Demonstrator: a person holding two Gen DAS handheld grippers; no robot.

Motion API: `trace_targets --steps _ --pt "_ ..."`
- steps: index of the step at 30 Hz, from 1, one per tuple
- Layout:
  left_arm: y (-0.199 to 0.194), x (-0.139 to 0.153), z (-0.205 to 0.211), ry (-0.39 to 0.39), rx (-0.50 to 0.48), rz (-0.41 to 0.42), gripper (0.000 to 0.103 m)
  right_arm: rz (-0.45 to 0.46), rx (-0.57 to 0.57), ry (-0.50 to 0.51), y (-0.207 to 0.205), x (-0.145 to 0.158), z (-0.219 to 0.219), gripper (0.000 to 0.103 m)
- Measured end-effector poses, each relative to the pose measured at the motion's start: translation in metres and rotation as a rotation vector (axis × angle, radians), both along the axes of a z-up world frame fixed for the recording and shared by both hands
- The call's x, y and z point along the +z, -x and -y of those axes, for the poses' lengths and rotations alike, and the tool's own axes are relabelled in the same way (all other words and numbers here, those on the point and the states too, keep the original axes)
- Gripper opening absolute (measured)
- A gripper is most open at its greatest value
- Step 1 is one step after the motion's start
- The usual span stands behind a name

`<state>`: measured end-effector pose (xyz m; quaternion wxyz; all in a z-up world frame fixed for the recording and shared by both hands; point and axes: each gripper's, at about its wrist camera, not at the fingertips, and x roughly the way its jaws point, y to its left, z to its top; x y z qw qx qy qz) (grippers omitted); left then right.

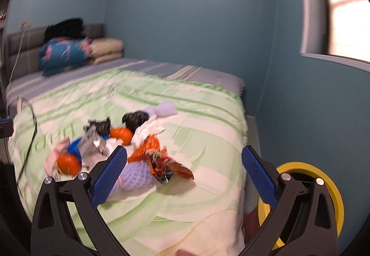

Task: Collect trash
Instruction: 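Move both tools down toward the trash pile on the bed, then grasp the pink cloth with the left tool while the right tool grasps the orange snack wrapper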

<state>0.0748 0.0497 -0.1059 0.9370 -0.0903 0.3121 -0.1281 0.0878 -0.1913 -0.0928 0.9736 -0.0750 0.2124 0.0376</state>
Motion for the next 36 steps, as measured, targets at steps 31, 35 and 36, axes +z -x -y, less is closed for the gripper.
trace_targets --steps 31,35,36 --pt "-0.088 -0.115 -0.028 0.069 -0.096 -0.314 0.05 -0.381 0.283 -0.017 -0.121 -0.068 0.006 0.051" --pt "-0.087 -0.113 -0.031 0.076 -0.091 -0.306 0.035 -0.409 0.29 -0.057 -0.117 -0.071 0.006 0.035" --pt "-0.087 -0.113 -0.032 0.074 -0.09 -0.305 0.032 -0.411 0.29 -0.056 -0.117 -0.072 0.005 0.033"
